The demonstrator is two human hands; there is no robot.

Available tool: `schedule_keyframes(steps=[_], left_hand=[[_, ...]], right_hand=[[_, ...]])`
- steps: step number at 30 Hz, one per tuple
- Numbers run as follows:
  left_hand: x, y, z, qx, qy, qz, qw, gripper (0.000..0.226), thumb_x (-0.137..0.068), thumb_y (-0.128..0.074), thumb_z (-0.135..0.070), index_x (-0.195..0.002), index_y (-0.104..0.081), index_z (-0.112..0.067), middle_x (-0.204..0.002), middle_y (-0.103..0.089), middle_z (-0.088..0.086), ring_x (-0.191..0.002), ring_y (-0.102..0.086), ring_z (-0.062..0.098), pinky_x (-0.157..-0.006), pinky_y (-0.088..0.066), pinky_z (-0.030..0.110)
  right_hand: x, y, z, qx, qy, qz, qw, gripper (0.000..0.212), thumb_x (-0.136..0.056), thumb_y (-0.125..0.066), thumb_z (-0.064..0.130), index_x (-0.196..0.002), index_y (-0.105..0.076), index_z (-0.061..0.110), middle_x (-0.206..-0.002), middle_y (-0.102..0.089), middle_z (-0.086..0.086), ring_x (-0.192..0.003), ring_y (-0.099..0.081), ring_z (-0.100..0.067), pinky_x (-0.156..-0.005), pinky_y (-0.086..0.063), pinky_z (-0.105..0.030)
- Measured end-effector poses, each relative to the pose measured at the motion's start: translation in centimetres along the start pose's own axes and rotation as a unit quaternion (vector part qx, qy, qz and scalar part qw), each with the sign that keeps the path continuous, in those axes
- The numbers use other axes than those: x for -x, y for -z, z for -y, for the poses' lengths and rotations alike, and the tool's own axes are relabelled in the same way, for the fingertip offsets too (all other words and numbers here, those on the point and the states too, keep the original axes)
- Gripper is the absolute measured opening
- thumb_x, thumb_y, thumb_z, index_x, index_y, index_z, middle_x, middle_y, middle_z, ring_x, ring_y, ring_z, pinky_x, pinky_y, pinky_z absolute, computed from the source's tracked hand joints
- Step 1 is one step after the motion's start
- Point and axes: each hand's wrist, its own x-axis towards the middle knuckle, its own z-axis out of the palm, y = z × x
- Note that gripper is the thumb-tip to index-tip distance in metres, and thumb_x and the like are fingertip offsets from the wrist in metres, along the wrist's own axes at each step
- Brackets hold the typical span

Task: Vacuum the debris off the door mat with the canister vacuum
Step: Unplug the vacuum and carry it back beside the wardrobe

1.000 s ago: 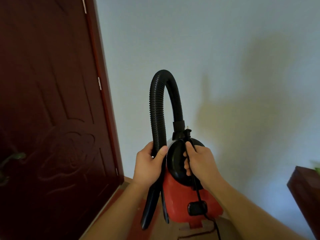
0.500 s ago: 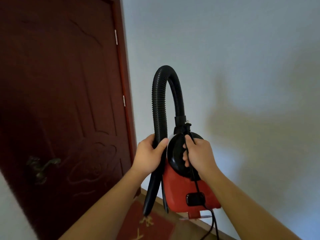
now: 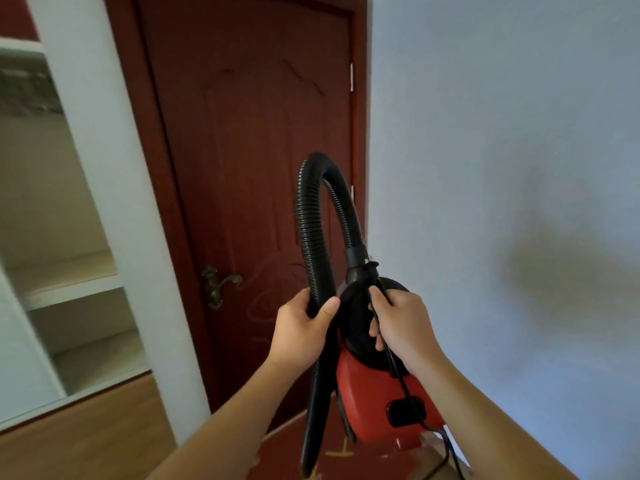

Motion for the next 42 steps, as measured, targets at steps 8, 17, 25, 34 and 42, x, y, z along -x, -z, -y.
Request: schedule_keyframes(steps=[8,17,25,34,42], left_hand=[[3.3,10.1,0.4,-0.056,0.033,-0.092,0.994,0.004,-0.098,-0.066,-0.033,-0.095,-0.068,-0.030,-0.074,-0.071,-0.017,-0.069,-0.067,-0.003,-0.059,-0.045,0.010],[8.5,26.2,1.4,-0.133,0.051,-0.181,0.973,0.019,-0.095,-0.067,-0.036,-0.077,-0.061,-0.031,-0.060,-0.064,-0.024,-0.056,-0.058,-0.004,-0.052,-0.039,0.011],[13.3,42.1,2.8,-0.157,0.081,-0.238,0.955,0.024,-0.096,-0.066,-0.038,-0.076,-0.059,-0.027,-0.055,-0.057,-0.016,-0.053,-0.055,0.003,-0.054,-0.042,0.024],[17.5,54.3,2.3,-0.176,0.096,-0.316,0.927,0.023,-0.097,-0.067,-0.029,-0.076,-0.061,-0.026,-0.052,-0.059,-0.022,-0.048,-0.053,-0.005,-0.048,-0.037,0.011],[18.4,61.6,5.1,-0.220,0.137,-0.381,0.887,0.026,-0.096,-0.068,-0.033,-0.072,-0.059,-0.025,-0.054,-0.059,-0.015,-0.051,-0.054,0.002,-0.051,-0.040,0.020]], right_hand=[[2.2,-8.9,3.8,-0.039,0.033,0.084,0.995,0.052,-0.104,-0.052,0.030,-0.061,-0.062,0.003,-0.049,-0.063,-0.008,-0.038,-0.060,-0.028,-0.048,-0.048,-0.026],[9.1,-23.1,10.4,-0.093,0.033,0.174,0.980,0.052,-0.104,-0.053,0.030,-0.064,-0.063,-0.001,-0.047,-0.060,-0.006,-0.038,-0.057,-0.028,-0.047,-0.050,-0.034],[17.0,-36.9,17.3,-0.152,0.009,0.244,0.958,0.049,-0.105,-0.052,0.028,-0.066,-0.064,0.001,-0.047,-0.058,-0.007,-0.036,-0.052,-0.025,-0.045,-0.045,-0.032],[23.0,-47.4,24.0,-0.173,0.009,0.326,0.929,0.047,-0.105,-0.052,0.030,-0.071,-0.068,0.000,-0.051,-0.061,-0.009,-0.040,-0.054,-0.025,-0.048,-0.048,-0.034],[23.9,-56.6,26.3,-0.170,0.018,0.403,0.899,0.050,-0.105,-0.052,0.031,-0.073,-0.067,-0.003,-0.051,-0.061,-0.009,-0.040,-0.054,-0.025,-0.048,-0.047,-0.033]])
